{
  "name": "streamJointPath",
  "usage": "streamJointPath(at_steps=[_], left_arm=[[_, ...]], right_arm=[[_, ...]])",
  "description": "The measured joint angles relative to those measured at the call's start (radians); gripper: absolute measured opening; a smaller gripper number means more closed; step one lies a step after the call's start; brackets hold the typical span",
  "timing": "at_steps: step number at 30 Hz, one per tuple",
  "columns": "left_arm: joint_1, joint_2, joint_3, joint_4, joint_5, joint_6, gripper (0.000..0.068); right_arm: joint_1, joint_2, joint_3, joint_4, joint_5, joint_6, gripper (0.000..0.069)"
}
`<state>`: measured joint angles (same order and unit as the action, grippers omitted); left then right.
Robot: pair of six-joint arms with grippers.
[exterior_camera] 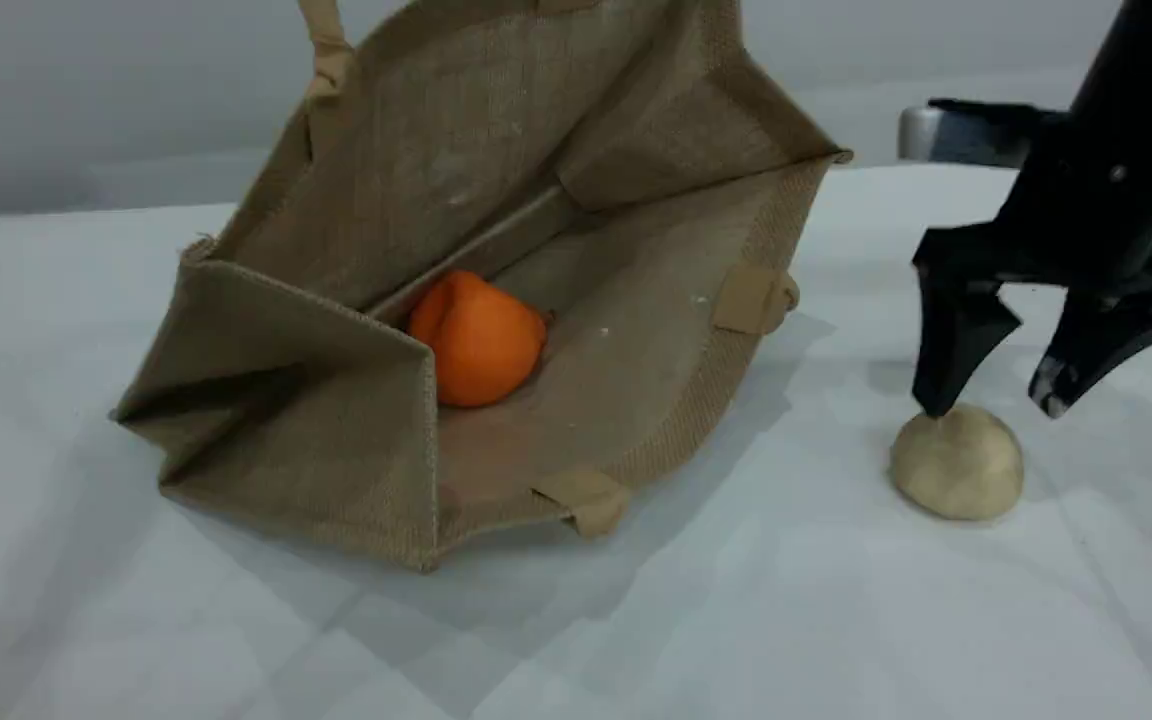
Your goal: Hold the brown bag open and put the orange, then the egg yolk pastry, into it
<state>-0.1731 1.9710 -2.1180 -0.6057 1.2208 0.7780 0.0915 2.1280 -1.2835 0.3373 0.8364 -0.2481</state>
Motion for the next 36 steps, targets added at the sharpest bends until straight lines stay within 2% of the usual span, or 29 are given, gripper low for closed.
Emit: streamJointPath(at_steps=[5, 9, 12, 20, 22, 29, 36], left_arm=[[0.000, 0.000, 0.000, 0.000, 0.000, -0.001, 0.0088], [0.000, 0.000, 0.000, 0.000, 0.000, -0.001, 0.0088], [0.000, 0.000, 0.000, 0.000, 0.000, -0.001, 0.0088], [0.000, 0.000, 0.000, -0.001, 0.000, -0.001, 0.0088], [0.000, 0.000, 0.000, -0.001, 0.000, -0.001, 0.0088], [0.000, 0.000, 0.000, -0.001, 0.000, -0.001, 0.0088], [0.000, 0.000, 0.000, -0.001, 0.000, -0.001, 0.0088]], right_arm=[[0.000, 0.021, 0.000, -0.006, -0.018, -0.003, 0.0578], [0.000, 0.020, 0.000, -0.006, -0.044, -0.003, 0.0523], [0.000, 0.020, 0.000, -0.006, -0.047, -0.003, 0.0433], [0.000, 0.020, 0.000, -0.021, -0.018, -0.002, 0.0094], [0.000, 0.020, 0.000, -0.028, -0.008, -0.002, 0.0041], [0.000, -0.039, 0.000, -0.095, 0.024, 0.005, 0.0024], [0.000, -0.209, 0.001, -0.109, 0.078, 0.009, 0.0023]])
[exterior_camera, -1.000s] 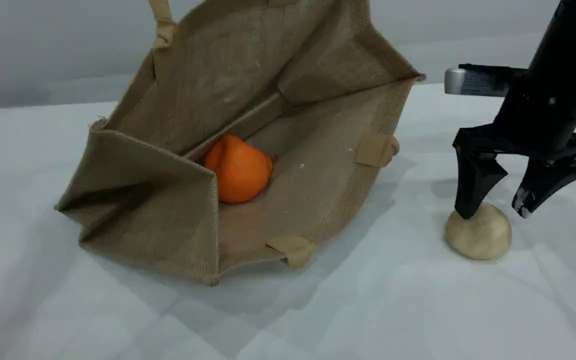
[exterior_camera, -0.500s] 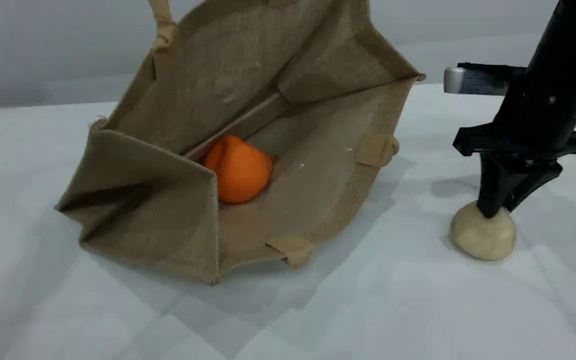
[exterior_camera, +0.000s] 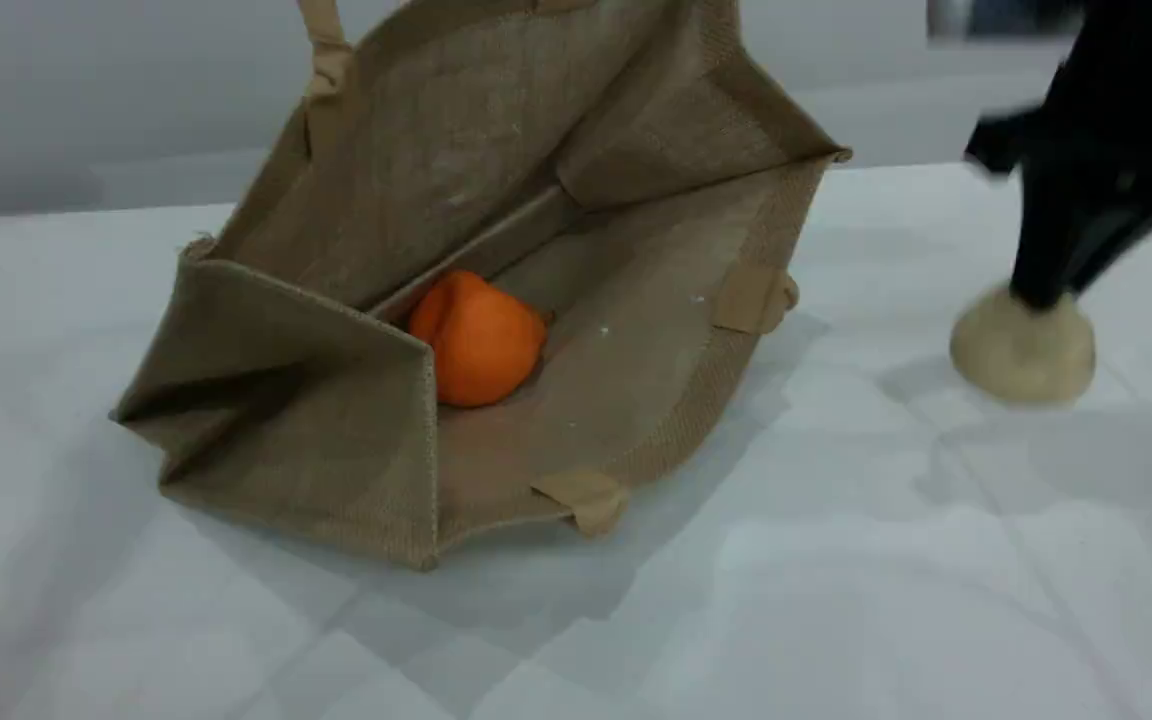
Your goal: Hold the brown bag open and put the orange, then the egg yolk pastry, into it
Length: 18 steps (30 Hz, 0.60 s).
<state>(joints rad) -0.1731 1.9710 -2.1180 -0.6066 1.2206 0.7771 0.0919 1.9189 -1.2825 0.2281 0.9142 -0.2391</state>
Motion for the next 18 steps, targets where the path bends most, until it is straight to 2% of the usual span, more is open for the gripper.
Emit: streamJointPath(at_steps=[4, 10, 18], left_arm=[[0.000, 0.000, 0.000, 0.000, 0.000, -0.001, 0.0088], [0.000, 0.000, 0.000, 0.001, 0.000, 0.000, 0.0088], [0.000, 0.000, 0.000, 0.001, 0.000, 0.000, 0.0088]], right_arm=[[0.000, -0.115, 0.015, 0.010, 0.005, -0.001, 0.0023], [0.021, -0.289, 0.112, 0.098, -0.091, -0.075, 0.0018], [0.197, -0.383, 0.277, 0.267, -0.320, -0.327, 0.0015]])
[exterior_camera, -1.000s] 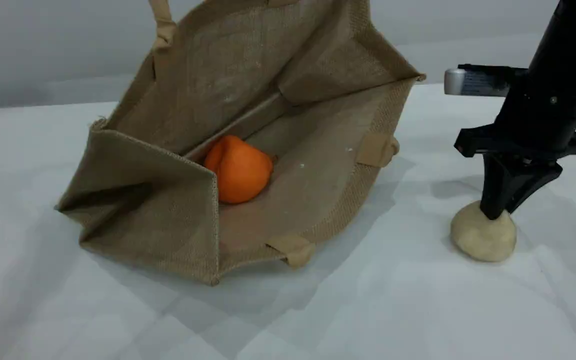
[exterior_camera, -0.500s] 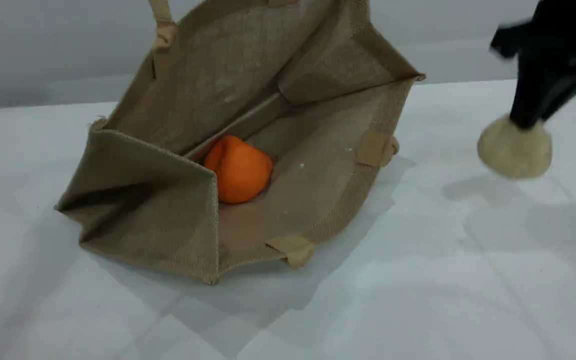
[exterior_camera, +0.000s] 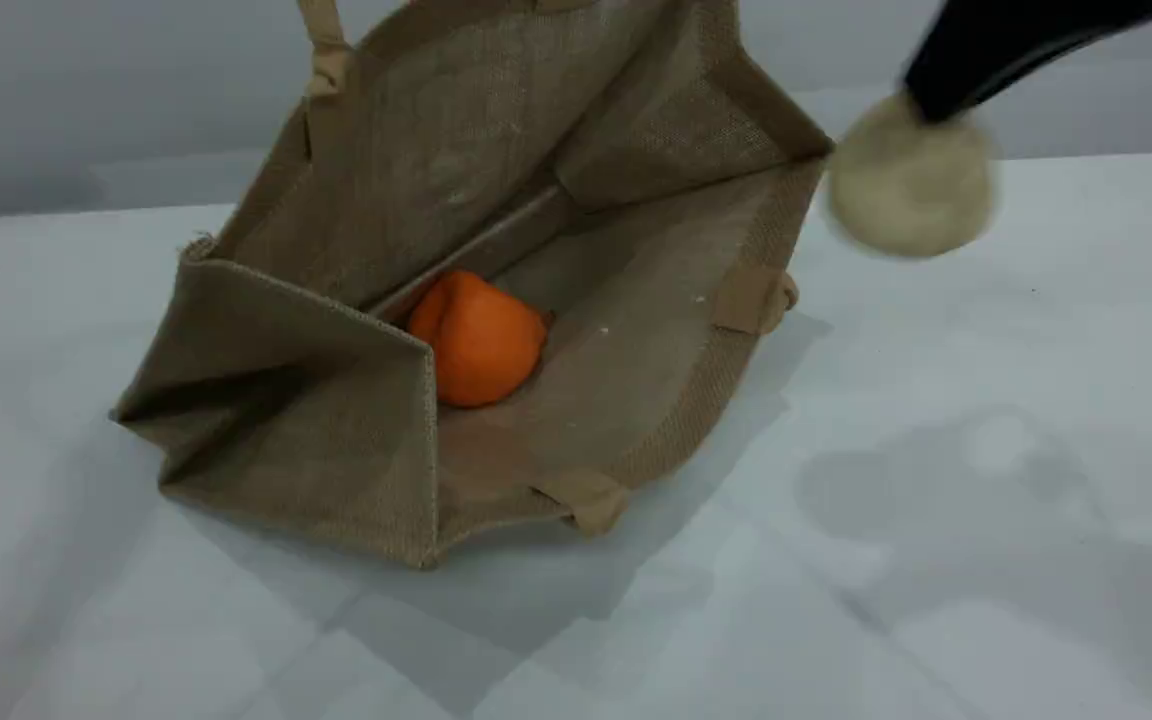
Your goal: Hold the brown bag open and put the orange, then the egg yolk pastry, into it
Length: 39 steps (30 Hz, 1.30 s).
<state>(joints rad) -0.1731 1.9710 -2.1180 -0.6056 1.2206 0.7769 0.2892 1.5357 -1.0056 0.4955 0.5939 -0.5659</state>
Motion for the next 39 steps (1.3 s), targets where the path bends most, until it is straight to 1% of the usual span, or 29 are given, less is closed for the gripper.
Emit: streamJointPath(at_steps=[4, 9, 13, 16, 19, 23, 31, 36, 39], left_arm=[[0.000, 0.000, 0.000, 0.000, 0.000, 0.000, 0.0088], [0.000, 0.000, 0.000, -0.005, 0.000, 0.000, 0.0088], [0.000, 0.000, 0.000, -0.040, 0.002, 0.022, 0.0088], [0.000, 0.000, 0.000, -0.063, 0.001, 0.042, 0.0088], [0.000, 0.000, 0.000, -0.072, 0.001, 0.054, 0.0088], [0.000, 0.000, 0.000, -0.073, 0.001, 0.054, 0.0088], [0.000, 0.000, 0.000, -0.072, 0.000, 0.054, 0.0088], [0.000, 0.000, 0.000, -0.072, 0.000, 0.053, 0.0088], [0.000, 0.000, 0.000, -0.072, 0.000, 0.052, 0.0088]], right_arm=[[0.112, 0.015, 0.052, 0.080, -0.171, -0.145, 0.0015], [0.209, 0.091, 0.051, 0.180, -0.367, -0.270, 0.0015], [0.230, 0.178, 0.050, 0.199, -0.471, -0.340, 0.0015], [0.230, 0.244, 0.046, 0.199, -0.531, -0.347, 0.0015], [0.230, 0.289, 0.024, 0.202, -0.540, -0.347, 0.0015], [0.230, 0.290, 0.013, 0.202, -0.524, -0.345, 0.0015], [0.230, 0.289, 0.010, 0.217, -0.531, -0.344, 0.0017], [0.226, 0.288, 0.010, 0.209, -0.464, -0.344, 0.0023], [0.206, 0.282, 0.010, 0.209, -0.390, -0.338, 0.0029]])
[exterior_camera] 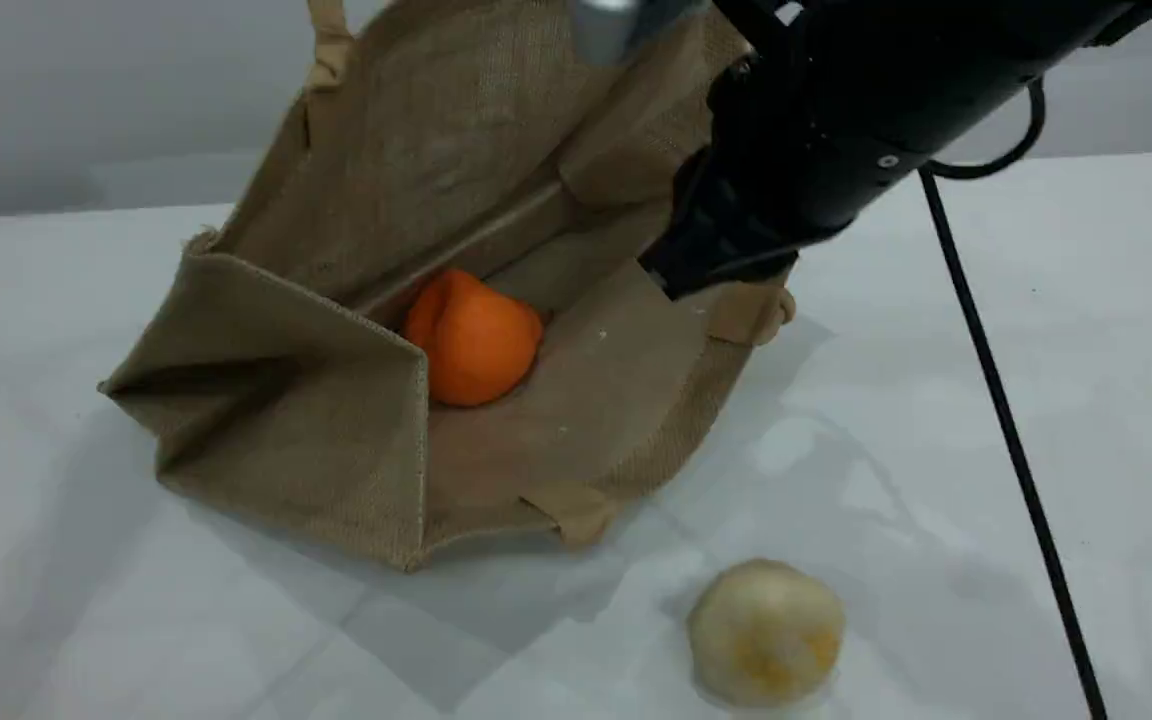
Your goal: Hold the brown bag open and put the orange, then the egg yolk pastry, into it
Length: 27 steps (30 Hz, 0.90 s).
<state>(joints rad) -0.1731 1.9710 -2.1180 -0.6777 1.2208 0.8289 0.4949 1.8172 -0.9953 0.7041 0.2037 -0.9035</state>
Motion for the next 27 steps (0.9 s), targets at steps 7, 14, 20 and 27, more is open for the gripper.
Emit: streamJointPath(at_steps=[7, 14, 20, 27], left_arm=[[0.000, 0.000, 0.000, 0.000, 0.000, 0.000, 0.0088], [0.000, 0.000, 0.000, 0.000, 0.000, -0.001, 0.0088], [0.000, 0.000, 0.000, 0.001, 0.000, -0.001, 0.0088], [0.000, 0.000, 0.000, 0.001, 0.000, -0.001, 0.0088]], right_arm=[[-0.101, -0.069, 0.000, -0.052, 0.211, 0.096, 0.0032], [-0.146, -0.125, 0.000, -0.197, 0.483, 0.264, 0.0057], [-0.146, -0.118, 0.000, -0.315, 0.618, 0.407, 0.0147], [-0.142, -0.053, 0.000, -0.244, 0.600, 0.403, 0.0345]])
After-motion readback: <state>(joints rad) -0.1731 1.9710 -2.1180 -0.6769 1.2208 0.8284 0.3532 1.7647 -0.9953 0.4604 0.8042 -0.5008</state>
